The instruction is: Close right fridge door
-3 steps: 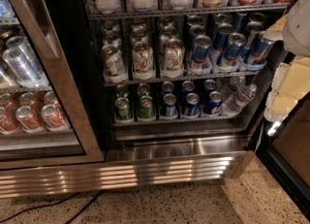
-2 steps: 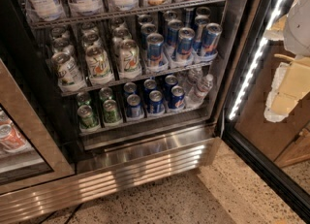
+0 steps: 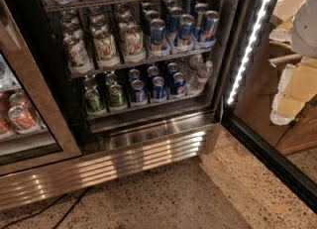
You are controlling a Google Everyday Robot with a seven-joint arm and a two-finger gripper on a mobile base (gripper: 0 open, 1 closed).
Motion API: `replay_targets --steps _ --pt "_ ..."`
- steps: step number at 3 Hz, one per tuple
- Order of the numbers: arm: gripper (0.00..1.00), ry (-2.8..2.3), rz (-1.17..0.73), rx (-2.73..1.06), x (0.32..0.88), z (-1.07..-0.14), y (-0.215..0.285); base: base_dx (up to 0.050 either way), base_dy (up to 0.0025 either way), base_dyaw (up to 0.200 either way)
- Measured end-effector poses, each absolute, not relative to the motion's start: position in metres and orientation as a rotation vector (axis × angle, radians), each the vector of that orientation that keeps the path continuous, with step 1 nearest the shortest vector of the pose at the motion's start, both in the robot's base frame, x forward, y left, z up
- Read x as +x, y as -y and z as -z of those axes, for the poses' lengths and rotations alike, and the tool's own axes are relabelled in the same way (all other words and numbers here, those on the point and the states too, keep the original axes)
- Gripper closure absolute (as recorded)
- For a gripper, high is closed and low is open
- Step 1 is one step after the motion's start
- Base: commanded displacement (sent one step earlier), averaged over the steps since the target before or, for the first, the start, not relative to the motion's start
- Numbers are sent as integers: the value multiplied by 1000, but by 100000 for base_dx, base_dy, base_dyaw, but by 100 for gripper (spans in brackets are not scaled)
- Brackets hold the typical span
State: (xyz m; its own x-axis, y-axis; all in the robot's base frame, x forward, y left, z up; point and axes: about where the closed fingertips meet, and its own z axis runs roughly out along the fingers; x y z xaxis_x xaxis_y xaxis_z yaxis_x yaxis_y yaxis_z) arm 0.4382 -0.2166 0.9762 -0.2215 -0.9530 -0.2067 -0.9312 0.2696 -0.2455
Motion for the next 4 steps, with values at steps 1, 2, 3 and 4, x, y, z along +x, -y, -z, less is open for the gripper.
replay_targets --steps 1,2,3,4 --pt "0 -2232 98 -1725 438 -976 217 -4998 -4 33" --pt "0 -2232 98 -1725 438 -976 217 -4999 -1 13" --pt "0 -2232 98 -1725 438 -976 217 -4998 -5 37" --pt "0 -2232 98 -1725 438 -976 217 -4998 -2 17"
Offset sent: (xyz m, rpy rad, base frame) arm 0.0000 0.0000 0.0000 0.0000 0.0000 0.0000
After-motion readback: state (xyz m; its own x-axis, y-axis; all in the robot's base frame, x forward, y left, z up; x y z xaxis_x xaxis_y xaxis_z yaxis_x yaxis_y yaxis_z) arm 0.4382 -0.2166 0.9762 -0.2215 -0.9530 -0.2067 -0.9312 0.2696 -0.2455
